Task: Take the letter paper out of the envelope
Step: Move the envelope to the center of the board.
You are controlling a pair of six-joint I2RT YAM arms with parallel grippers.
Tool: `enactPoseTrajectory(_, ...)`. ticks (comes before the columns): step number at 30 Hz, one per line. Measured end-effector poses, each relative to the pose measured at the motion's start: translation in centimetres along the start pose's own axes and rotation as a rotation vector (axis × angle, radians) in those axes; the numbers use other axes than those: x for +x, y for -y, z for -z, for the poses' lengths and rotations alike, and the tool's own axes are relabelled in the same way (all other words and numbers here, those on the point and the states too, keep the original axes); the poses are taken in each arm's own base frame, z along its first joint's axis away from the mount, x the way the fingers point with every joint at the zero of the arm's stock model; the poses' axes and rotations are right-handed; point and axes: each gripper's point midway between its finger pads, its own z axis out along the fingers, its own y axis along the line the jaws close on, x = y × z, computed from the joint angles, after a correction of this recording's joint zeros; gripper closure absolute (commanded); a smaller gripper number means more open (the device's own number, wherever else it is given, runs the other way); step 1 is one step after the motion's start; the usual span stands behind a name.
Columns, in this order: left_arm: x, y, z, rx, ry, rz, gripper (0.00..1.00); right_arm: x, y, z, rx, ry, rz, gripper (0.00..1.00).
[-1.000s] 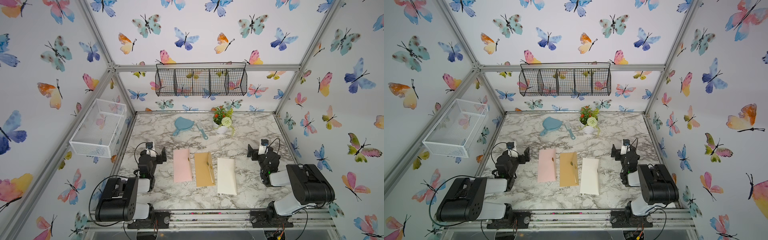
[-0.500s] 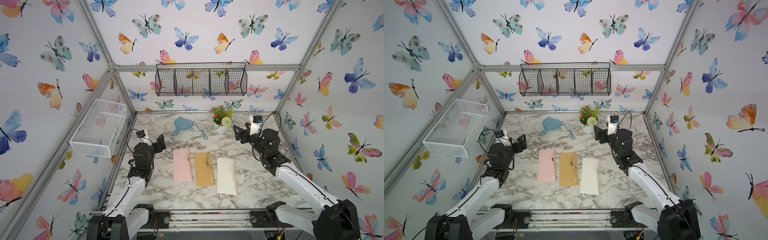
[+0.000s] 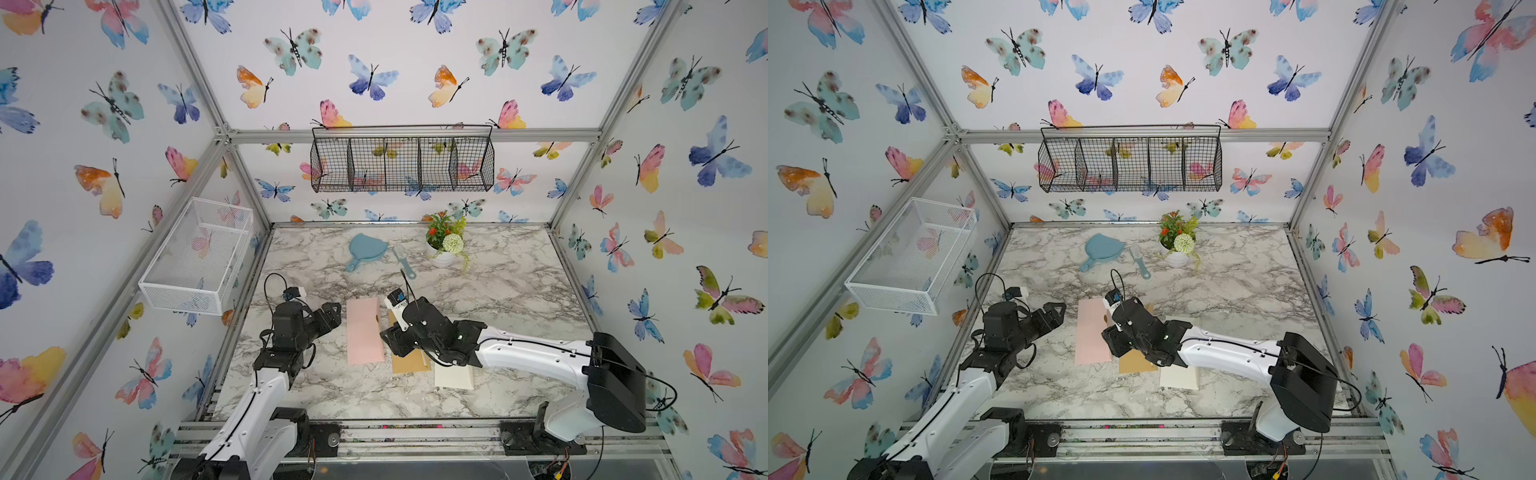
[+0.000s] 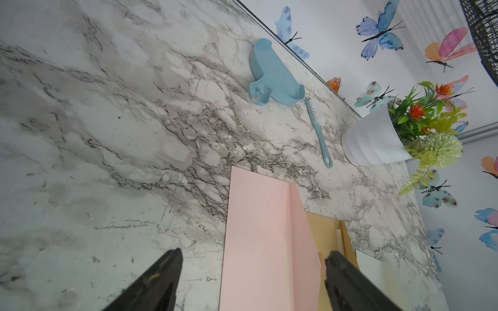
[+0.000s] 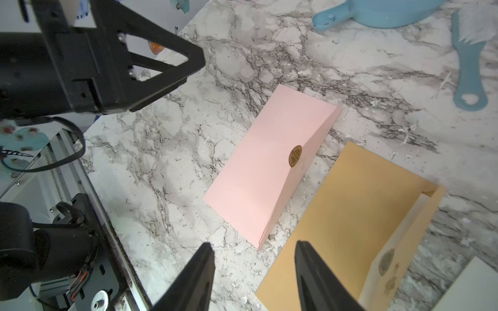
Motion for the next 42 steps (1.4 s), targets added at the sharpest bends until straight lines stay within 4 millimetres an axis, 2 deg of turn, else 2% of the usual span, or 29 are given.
enactPoseTrajectory(5, 2.3, -1.4, -0.2, -0.033, -0.067, 0.027, 0.12, 0.1, -1.1, -2.5, 0.015, -0.027, -0.024, 0.48)
enactPoseTrajectory(10, 2.9, -1.4, -0.2, -0.027, -0.088, 0.043, 0.12, 2.0, -2.6, -5.1, 0.022, -0.08, -0.023, 0.5)
enactPoseTrajectory(12, 3.0, -1.4, -0.2, -0.022, -0.092, 0.047, 0.12, 3.0, -2.3, -6.0, 0.042, -0.104, -0.031, 0.51)
enactPoseTrajectory(15, 3.1, -1.3, -0.2, -0.015, -0.096, 0.053, 0.11, 3.8, -1.4, -6.2, 0.082, -0.124, -0.041, 0.51)
enactPoseTrajectory(18, 3.3, -1.2, -0.1, -0.006, -0.098, 0.06, 0.12, 3.3, -1.1, -5.5, 0.094, -0.105, -0.05, 0.51)
enactPoseTrajectory(21, 3.5, -1.1, -0.1, 0.001, -0.105, 0.067, 0.11, 3.1, -1.0, -3.9, 0.073, -0.074, -0.067, 0.52)
enactPoseTrajectory(24, 3.5, -0.9, 0.0, 0.012, -0.11, 0.071, 0.11, 4.0, -0.4, -2.1, 0.062, -0.068, -0.082, 0.51)
enactPoseTrajectory(28, 3.5, -0.8, 0.0, 0.015, -0.109, 0.075, 0.12, 4.4, -0.1, -1.7, 0.075, -0.082, -0.103, 0.5)
enactPoseTrajectory(31, 3.5, -0.7, 0.0, 0.02, -0.112, 0.079, 0.12, 5.2, 0.7, -1.2, 0.108, -0.105, -0.12, 0.51)
enactPoseTrajectory(38, 3.7, -0.5, 0.0, 0.032, -0.121, 0.085, 0.12, 8.3, 2.9, 2.3, 0.129, -0.131, -0.18, 0.56)
enactPoseTrajectory(42, 3.7, -0.3, 0.0, 0.04, -0.124, 0.09, 0.12, 10.0, 4.3, 3.0, 0.19, -0.163, -0.218, 0.49)
